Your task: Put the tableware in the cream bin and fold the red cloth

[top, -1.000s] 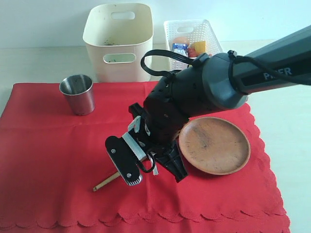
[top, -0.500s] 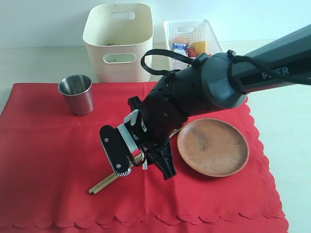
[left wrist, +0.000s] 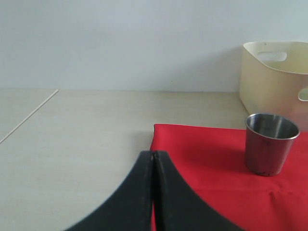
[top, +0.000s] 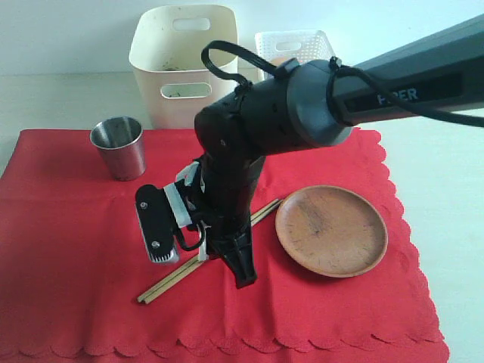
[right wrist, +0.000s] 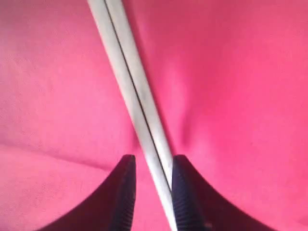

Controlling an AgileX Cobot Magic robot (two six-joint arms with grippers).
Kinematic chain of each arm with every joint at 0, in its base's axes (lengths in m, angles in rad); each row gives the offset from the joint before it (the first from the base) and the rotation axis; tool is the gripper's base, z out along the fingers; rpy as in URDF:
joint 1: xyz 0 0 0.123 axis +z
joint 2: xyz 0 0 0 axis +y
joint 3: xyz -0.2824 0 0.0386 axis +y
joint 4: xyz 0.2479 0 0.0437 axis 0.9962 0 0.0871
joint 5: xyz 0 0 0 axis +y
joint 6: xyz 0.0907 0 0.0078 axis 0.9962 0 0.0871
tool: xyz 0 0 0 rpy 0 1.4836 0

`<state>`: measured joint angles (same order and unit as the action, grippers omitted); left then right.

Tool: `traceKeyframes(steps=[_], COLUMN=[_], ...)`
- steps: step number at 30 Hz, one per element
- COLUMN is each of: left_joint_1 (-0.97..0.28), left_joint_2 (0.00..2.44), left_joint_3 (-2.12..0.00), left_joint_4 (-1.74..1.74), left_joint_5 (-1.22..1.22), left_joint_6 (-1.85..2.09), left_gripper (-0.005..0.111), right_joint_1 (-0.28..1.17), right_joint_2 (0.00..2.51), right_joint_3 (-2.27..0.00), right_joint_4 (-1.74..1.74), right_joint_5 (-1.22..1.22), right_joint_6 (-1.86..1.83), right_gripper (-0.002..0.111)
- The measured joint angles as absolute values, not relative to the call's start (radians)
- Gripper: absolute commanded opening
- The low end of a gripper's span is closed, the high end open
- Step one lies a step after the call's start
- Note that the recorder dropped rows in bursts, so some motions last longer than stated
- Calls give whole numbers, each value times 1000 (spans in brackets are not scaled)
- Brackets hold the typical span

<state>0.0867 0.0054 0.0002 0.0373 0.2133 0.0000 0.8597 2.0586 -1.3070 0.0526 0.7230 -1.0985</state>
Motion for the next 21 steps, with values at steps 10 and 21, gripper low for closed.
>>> traceKeyframes(steps=[10, 21], left_joint_1=[87, 87], left_joint_2=[5, 5], left_joint_3=[0, 0], left_joint_4=[37, 37], left_joint_5=[213, 213], left_joint_6=[0, 0], left_gripper=[0, 0], right_joint_1=[860, 860], right_joint_2=[2085, 2145], right_joint_3=[-1371, -1407], right_joint_4=[150, 163], right_joint_5=[806, 829], right_joint_6=[-1113, -1077], right_gripper=[29, 51])
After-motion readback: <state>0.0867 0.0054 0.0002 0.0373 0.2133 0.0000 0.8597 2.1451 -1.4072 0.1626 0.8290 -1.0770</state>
